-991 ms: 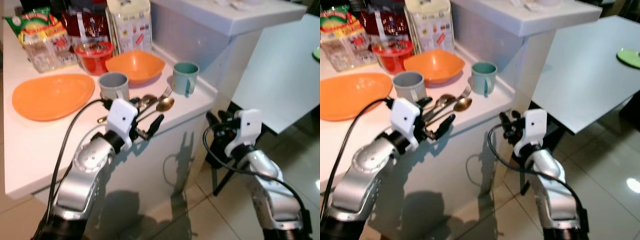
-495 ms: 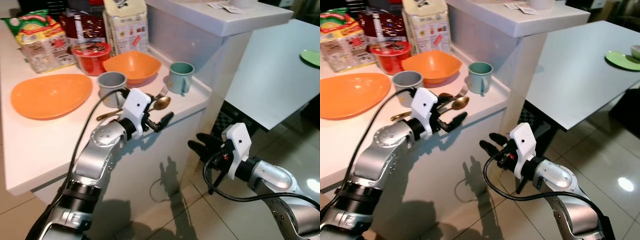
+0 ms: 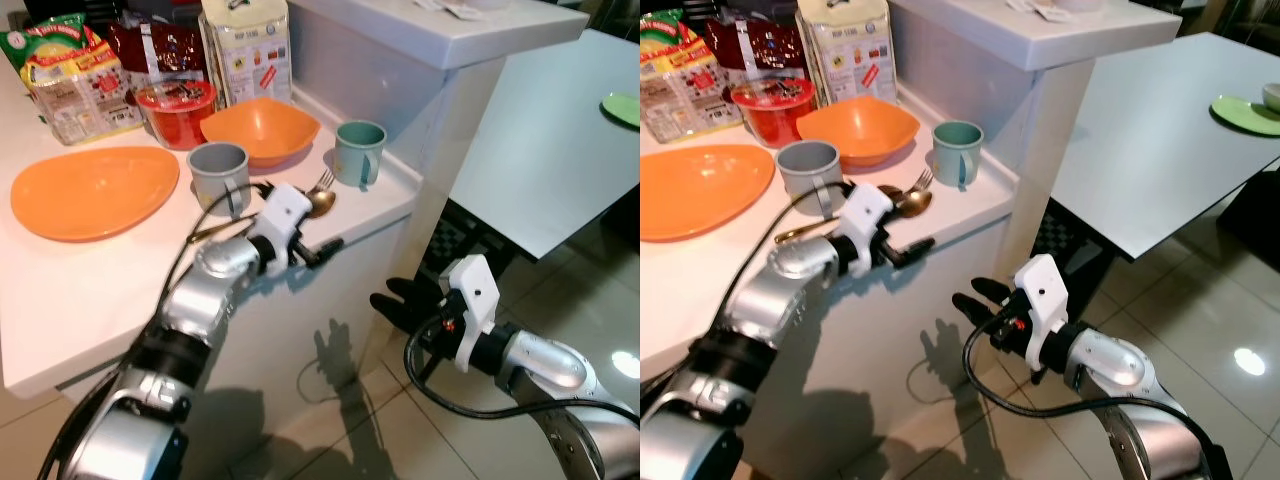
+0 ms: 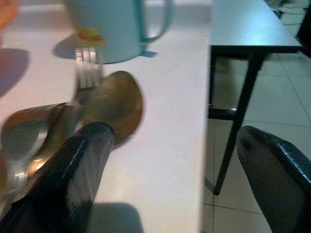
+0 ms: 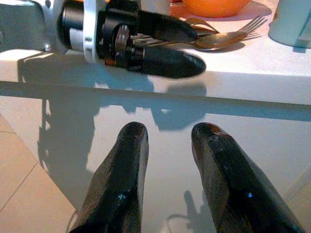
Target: Setting the table
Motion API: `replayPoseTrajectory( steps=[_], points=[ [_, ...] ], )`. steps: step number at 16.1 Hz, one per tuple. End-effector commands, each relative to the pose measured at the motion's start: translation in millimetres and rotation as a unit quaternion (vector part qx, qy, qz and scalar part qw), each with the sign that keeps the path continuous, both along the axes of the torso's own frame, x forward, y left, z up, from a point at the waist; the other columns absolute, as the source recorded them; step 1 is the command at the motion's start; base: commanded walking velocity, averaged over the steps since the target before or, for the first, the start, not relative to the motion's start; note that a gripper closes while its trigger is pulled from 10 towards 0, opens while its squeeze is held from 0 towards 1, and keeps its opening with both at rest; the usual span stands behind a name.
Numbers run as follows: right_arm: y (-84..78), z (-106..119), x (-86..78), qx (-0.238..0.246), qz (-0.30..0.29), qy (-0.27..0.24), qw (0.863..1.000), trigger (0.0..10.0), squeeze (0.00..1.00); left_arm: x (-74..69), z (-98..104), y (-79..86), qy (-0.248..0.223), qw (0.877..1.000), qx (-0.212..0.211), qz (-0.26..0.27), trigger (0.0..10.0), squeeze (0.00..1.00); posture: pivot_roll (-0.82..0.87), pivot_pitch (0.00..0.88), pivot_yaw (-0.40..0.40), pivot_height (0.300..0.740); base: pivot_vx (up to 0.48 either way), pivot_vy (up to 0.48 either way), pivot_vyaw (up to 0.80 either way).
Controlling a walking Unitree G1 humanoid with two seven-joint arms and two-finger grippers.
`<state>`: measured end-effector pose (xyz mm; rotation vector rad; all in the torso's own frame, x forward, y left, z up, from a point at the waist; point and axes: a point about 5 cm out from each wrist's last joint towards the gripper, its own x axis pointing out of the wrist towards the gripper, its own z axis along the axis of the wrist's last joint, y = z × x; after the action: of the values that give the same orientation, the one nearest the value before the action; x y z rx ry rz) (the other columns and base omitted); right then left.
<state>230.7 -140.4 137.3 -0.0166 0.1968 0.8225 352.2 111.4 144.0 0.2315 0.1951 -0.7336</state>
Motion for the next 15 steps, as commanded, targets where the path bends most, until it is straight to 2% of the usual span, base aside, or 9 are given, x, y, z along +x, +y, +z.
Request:
replayPoseTrajectory(
  steps=[1, 5, 6, 7, 8, 9, 11, 12, 15],
  points=[
    [-3.3, 3, -0.7, -0.003, -0.002, -0.002, 1.0, 10.0, 0.0, 4.2, 6, 1.4, -0.006, 1.0, -0.01, 0.006, 10.0, 0.0, 0.01, 0.0, -0.033, 0.74, 0.0, 0.0, 0.0],
    [-4.7, 2, -0.9, -0.005, -0.004, 0.003, 1.0, 10.0, 0.0, 4.6, 12, 4.2, -0.005, 0.999, -0.036, 0.0, 10.0, 0.0, 0.01, 0.0, -0.034, 0.74, 0.0, 0.0, 0.0],
    [-4.7, 2, -0.8, -0.005, -0.004, 0.004, 1.0, 10.0, 0.0, 4.1, 12, 4.5, -0.005, 0.999, -0.035, -0.004, 7.9, 0.0, 0.01, 0.0, -0.034, 0.74, 0.0, 0.0, 0.0],
    [-4.6, 2, -0.7, -0.004, -0.004, 0.004, 1.0, 10.0, 0.0, 4.2, 11, 4.9, -0.003, 0.999, -0.032, -0.004, 1.4, 0.0, 0.02, 0.0, -0.035, 0.74, 0.0, 0.0, 0.0],
    [-4.3, 1, -0.5, -0.004, -0.003, 0.004, 1.0, 10.0, 0.0, 4.8, 9, 6.2, 0.001, 1.0, -0.025, -0.002, 0.0, 0.0, 0.02, 0.0, -0.034, 0.74, 0.0, 0.0, 0.0],
    [-4.2, 1, -0.4, -0.004, -0.003, 0.004, 1.0, 10.0, 0.0, 5.3, 8, 7.0, 0.004, 1.0, -0.021, 0.001, 0.0, 0.0, 0.02, 0.0, -0.034, 0.74, 0.0, 0.0, 0.0],
    [-4.2, 1, -0.2, -0.005, -0.003, 0.005, 1.0, 10.0, 0.0, 7.5, 5, 10.2, 0.01, 1.0, -0.007, 0.01, 8.1, 0.0, 0.02, 0.0, -0.034, 0.74, 0.0, 0.0, 0.0],
    [-4.3, 1, 0.0, -0.005, -0.003, 0.005, 1.0, 10.0, 0.0, 8.7, 4, 12.7, 0.015, 1.0, 0.007, 0.016, 5.7, 0.0, 0.01, 0.0, -0.034, 0.74, 0.0, 0.0, 0.0],
    [-4.4, 1, 0.1, -0.006, -0.001, 0.006, 1.0, 10.0, 0.0, 9.9, 1, 16.2, 0.022, 0.999, 0.032, 0.023, 6.3, 0.0, 0.01, 0.0, -0.034, 0.74, 0.0, 0.0, 0.0]
  ],
)
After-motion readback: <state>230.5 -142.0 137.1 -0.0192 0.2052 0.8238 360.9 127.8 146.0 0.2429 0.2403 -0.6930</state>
